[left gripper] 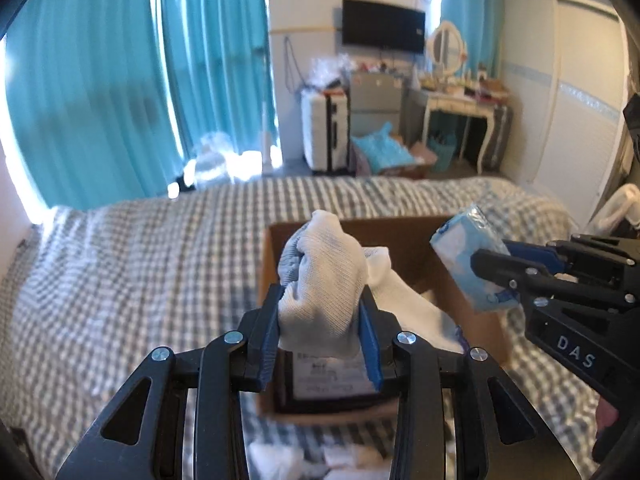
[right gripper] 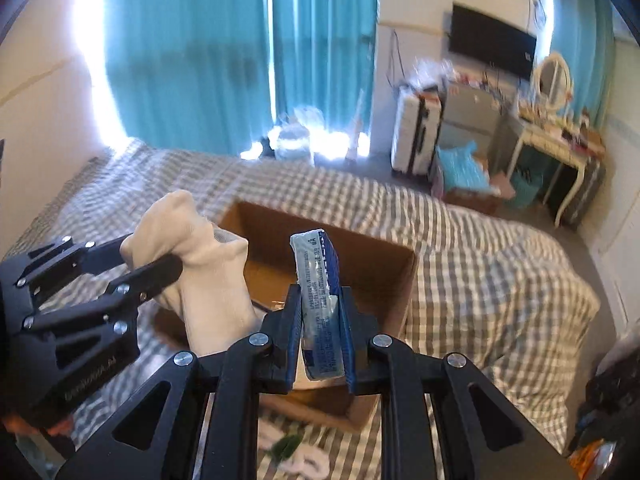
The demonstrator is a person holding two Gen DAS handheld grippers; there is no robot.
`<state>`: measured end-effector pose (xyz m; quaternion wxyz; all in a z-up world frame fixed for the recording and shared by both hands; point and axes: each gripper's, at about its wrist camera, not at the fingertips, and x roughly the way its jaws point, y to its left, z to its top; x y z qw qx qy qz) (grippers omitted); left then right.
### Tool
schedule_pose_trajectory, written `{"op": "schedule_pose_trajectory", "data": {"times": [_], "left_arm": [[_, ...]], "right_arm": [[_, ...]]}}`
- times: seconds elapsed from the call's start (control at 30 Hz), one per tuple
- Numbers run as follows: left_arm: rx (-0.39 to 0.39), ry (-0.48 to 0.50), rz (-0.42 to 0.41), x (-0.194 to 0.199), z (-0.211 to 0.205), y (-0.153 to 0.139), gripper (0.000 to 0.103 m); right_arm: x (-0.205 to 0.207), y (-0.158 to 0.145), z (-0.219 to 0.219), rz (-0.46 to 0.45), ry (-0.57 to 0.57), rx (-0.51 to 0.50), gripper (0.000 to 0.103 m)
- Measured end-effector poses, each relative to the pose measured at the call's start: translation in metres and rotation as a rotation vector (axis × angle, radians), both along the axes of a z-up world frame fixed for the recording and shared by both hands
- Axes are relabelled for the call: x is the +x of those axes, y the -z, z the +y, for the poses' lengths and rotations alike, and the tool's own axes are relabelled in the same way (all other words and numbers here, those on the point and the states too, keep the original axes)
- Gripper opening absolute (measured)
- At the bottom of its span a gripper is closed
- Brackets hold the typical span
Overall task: Organize soft objects
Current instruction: 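Carry sock and toothpaste over the box and release both into it, then grasp the white bottle with the right tool while the left tool grasps the lace cloth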
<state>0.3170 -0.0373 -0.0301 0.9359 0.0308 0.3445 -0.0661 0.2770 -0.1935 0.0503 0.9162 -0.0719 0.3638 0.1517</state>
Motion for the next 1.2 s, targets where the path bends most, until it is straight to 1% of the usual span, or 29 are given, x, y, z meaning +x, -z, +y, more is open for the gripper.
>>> {"op": "schedule_pose_trajectory", "data": {"times": [0.07,0.13,0.23,0.3,0.33,0.43,0.5,0.53,0.57,0.6,0.63,0.67,0.7,0.73,0.8,0.83,0.87,0.93,1.0,1.07,1.1,1.2], "left_arm": [[0.007,0.001,0.019,0.018,-0.003,0.016,0.035],[0.012,0.003,0.023,0.028,-0.008,0.024,0.035],[0.015,0.012,0.02,0.039,-0.013,0.032,0.035],[0.013,0.025,0.017,0.044,-0.016,0.034,0.036],[0.012,0.028,0.014,0.045,-0.017,0.034,0.04],[-0.006,0.027,0.026,0.048,-0.015,0.039,0.044],[-0.012,0.014,0.036,0.049,-0.015,0.039,0.047],[-0.011,0.01,0.036,0.047,-0.015,0.038,0.048],[-0.009,0.011,0.032,0.044,-0.016,0.036,0.05],[-0.004,0.014,0.024,0.039,-0.017,0.033,0.055],[0.009,0.011,0.013,0.034,-0.018,0.028,0.064],[0.026,0.003,-0.002,0.029,-0.019,0.021,0.069],[0.042,-0.007,-0.022,0.021,-0.018,0.013,0.079],[0.051,-0.013,-0.045,0.013,-0.017,0.004,0.086],[0.046,-0.019,-0.082,-0.006,-0.012,-0.015,0.09],[0.041,-0.017,-0.096,-0.019,-0.008,-0.026,0.093],[0.04,-0.019,-0.102,-0.026,-0.005,-0.033,0.094],[0.051,-0.023,-0.127,-0.051,0.002,-0.053,0.095],[0.053,-0.022,-0.149,-0.076,0.008,-0.071,0.095],[0.049,-0.027,-0.166,-0.108,0.015,-0.092,0.102],[0.045,-0.034,-0.181,-0.122,0.017,-0.099,0.103],[0.039,-0.043,-0.215,-0.157,0.026,-0.114,0.103]], "right_arm": [[0.026,0.022,-0.002,0.046,0.023,-0.006,0.017],[0.038,0.04,-0.006,0.068,0.034,-0.019,0.017],[0.057,0.064,-0.01,0.1,0.042,-0.007,0.017],[0.066,0.076,-0.012,0.115,0.042,0.001,0.017],[0.069,0.079,-0.011,0.115,0.04,0.005,0.017],[0.077,0.085,-0.015,0.11,0.034,0.03,0.018],[0.075,0.086,-0.018,0.094,0.019,0.05,0.022],[0.074,0.085,-0.018,0.088,0.019,0.051,0.032],[0.072,0.083,-0.019,0.076,0.026,0.048,0.048],[0.069,0.08,-0.02,0.059,0.035,0.044,0.056],[0.068,0.077,-0.019,0.051,0.038,0.043,0.063],[0.064,0.072,-0.022,0.036,0.044,0.045,0.063],[0.059,0.065,-0.024,0.02,0.049,0.051,0.063],[0.058,0.06,-0.025,0.015,0.053,0.053,0.063],[0.048,0.047,-0.028,0.009,0.057,0.052,0.067],[0.039,0.036,-0.03,-0.003,0.058,0.049,0.073],[0.031,0.028,-0.032,-0.014,0.061,0.044,0.076],[0.011,0.009,-0.037,-0.048,0.067,0.034,0.078],[-0.012,-0.013,-0.041,-0.08,0.071,0.025,0.082],[-0.037,-0.037,-0.044,-0.103,0.064,0.022,0.093],[-0.052,-0.049,-0.045,-0.121,0.061,0.018,0.095],[-0.086,-0.075,-0.042,-0.157,0.049,0.0,0.102]]}}
